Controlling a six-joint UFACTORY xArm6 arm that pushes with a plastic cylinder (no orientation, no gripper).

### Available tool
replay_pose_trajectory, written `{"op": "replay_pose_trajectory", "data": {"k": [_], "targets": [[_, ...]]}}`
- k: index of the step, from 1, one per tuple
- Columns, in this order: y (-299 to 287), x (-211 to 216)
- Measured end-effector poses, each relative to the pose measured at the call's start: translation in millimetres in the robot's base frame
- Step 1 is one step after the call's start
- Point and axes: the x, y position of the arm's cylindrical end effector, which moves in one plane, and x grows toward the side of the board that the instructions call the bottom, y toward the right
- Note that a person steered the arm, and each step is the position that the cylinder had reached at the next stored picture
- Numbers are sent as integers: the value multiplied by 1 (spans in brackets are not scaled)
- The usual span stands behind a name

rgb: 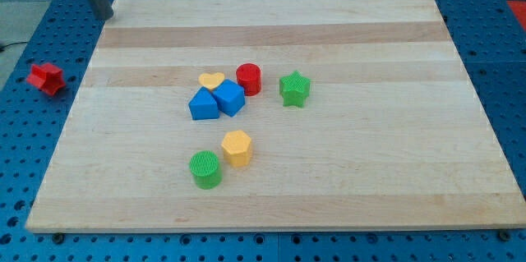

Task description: Move the green circle left to the yellow hexagon

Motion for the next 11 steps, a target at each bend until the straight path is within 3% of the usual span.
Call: {"op": "replay_pose_trajectory", "data": {"k": [1, 2, 3, 9, 11], "targets": [[53, 51], [55, 96], [54, 115], [52, 116], [155, 101]]}}
